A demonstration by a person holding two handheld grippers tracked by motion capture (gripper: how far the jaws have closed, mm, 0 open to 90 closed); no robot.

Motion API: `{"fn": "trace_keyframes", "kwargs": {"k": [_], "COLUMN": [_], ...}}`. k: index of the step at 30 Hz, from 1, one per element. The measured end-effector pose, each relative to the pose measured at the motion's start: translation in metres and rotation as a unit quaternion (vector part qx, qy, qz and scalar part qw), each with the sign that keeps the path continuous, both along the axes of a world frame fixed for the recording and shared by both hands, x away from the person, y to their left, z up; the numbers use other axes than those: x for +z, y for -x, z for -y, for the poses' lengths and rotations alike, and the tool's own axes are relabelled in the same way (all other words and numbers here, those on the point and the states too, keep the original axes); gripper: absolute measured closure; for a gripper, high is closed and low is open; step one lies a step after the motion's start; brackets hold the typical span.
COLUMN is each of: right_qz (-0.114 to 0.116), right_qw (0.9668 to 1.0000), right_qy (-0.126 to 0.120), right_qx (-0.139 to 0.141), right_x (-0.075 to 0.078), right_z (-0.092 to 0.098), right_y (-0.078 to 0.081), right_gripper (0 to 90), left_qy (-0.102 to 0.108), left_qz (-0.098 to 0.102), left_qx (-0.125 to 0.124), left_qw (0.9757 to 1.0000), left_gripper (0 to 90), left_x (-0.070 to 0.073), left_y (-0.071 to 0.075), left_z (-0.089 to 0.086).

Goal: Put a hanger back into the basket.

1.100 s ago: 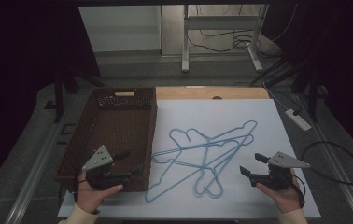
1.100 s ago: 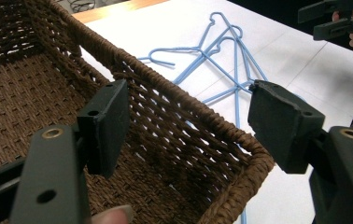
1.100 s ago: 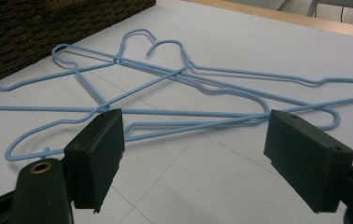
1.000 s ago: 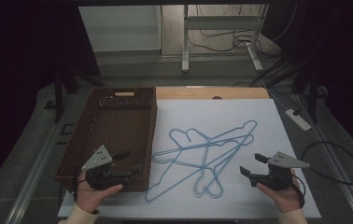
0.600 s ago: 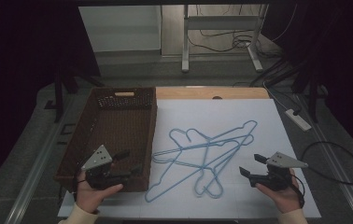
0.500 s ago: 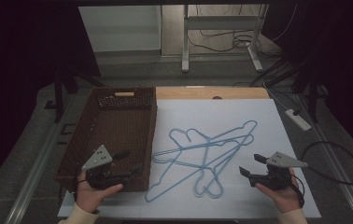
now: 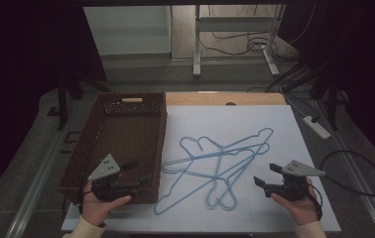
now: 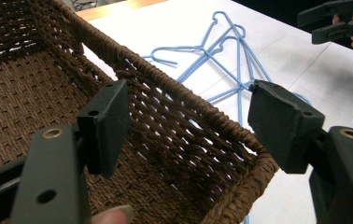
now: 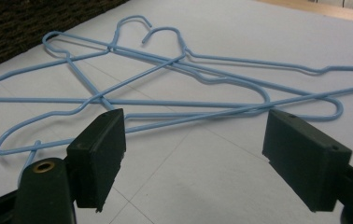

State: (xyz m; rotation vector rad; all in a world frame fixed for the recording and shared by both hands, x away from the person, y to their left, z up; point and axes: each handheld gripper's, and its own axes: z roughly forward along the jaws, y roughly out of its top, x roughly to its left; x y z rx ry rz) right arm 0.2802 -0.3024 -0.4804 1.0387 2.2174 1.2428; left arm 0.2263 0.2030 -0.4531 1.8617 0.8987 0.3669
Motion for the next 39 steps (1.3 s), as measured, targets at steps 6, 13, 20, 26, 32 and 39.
{"fn": "trace_keyframes", "kwargs": {"k": [6,13,20,26,32,39], "right_qz": [-0.013,-0.029,-0.062,-0.074,-0.091,-0.107], "right_qw": [0.9999,0.9987,0.9943,0.9921,0.9901,0.986], "right_qy": [0.007,0.038,0.079,0.092,0.098,0.117], "right_qx": [0.001,0.016,0.037,0.042,0.043,0.051], "right_x": [0.008,0.021,0.03,0.029,0.017,0.013], "right_z": [-0.007,-0.028,-0.052,-0.065,-0.077,-0.088], "right_y": [-0.011,-0.036,-0.073,-0.094,-0.11,-0.128], "right_gripper": [21.8,22.4,23.7,24.6,25.7,27.3], "left_qy": [0.0,0.002,0.001,0.0,0.0,0.0], "left_qz": [0.003,0.005,0.004,0.003,0.001,0.002], "left_qx": [-0.001,-0.005,-0.007,-0.006,-0.006,-0.005], "left_qw": [1.0,1.0,1.0,1.0,1.0,1.0], "left_gripper": [30.6,30.6,30.6,30.7,30.7,30.8], "left_x": [0.001,0.002,0.002,0.001,0.0,0.0], "left_y": [0.0,0.0,0.0,-0.001,-0.002,-0.002], "left_z": [-0.001,-0.002,-0.001,-0.001,-0.001,-0.001]}}
